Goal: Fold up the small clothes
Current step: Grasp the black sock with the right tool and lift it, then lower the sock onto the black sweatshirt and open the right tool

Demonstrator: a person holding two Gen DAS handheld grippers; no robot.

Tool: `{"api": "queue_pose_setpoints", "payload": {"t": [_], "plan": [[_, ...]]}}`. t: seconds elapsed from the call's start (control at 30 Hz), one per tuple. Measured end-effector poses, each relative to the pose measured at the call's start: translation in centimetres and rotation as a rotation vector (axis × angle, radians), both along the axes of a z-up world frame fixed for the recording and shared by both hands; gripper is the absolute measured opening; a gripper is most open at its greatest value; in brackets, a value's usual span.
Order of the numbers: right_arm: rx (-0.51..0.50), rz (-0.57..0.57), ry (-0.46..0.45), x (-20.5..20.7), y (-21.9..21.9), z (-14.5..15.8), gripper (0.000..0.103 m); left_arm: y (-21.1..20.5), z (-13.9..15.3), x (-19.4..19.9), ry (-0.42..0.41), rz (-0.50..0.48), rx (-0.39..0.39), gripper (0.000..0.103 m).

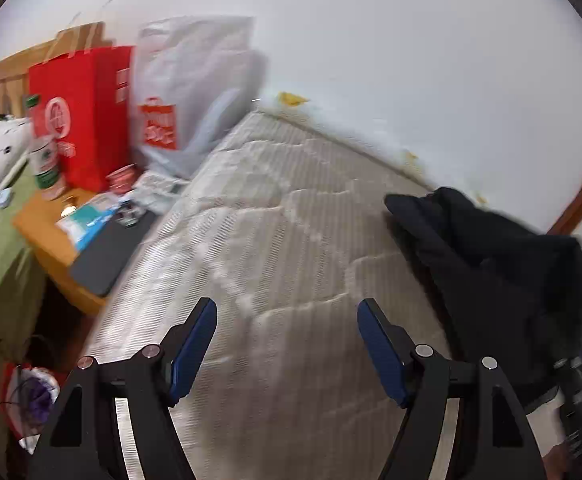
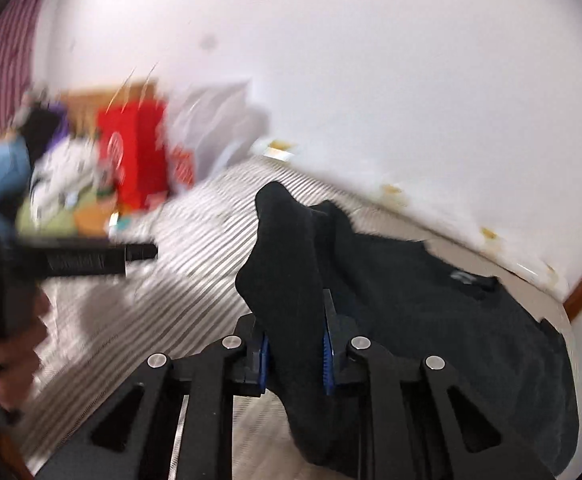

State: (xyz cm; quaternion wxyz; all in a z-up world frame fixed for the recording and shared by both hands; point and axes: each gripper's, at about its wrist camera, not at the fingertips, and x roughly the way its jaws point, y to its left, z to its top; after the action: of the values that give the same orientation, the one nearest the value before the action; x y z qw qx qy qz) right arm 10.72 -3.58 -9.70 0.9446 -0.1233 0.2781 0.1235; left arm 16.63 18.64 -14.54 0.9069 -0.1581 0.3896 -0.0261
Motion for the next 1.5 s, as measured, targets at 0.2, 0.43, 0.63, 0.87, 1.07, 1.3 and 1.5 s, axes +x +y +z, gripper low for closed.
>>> {"api": "queue_pose_setpoints", "payload": {"t": [0.2,0.43,0.63,0.87,1.07,1.3,1.5], "plan": [[0.142,-0.130,-0.045,-0.7,-9.2,4.4,0.017,-6.2,2.4,1.6,-0.038,-0.100,0.003,0.071],[0.259,-0.331,-0.065,-3.2,-21.7,5.3,0.017,-13.7,3.0,2.7,-0.050,-0.216,0.022,0.071],[0.358,-0.483,0.077,-4.3,-30.9,-0.3,0.017,-18.5,2.4,3.0,-0.033,-0.291,0.029,0.071],[0.381,-0.492,0.103,-6.8,-34.3,-4.0,0.037,-22.7,1.7,3.2,-0.015,-0.351,0.074,0.071],[0.367,-0.458,0.043,-6.4,-35.5,-1.8,0.062,-24.4,2.4,3.3,-0.023,-0.367,0.073,0.071],[0.433,-0.387,0.165,-0.7,-37.0,-3.2,0.069,-25.6,2.9,3.7,-0.011,-0.388,0.050,0.071],[0.501,-0.311,0.251,2.1,-36.3,-5.1,0.068,-26.9,2.5,3.8,0.006,-0.399,0.065,0.071]]}}
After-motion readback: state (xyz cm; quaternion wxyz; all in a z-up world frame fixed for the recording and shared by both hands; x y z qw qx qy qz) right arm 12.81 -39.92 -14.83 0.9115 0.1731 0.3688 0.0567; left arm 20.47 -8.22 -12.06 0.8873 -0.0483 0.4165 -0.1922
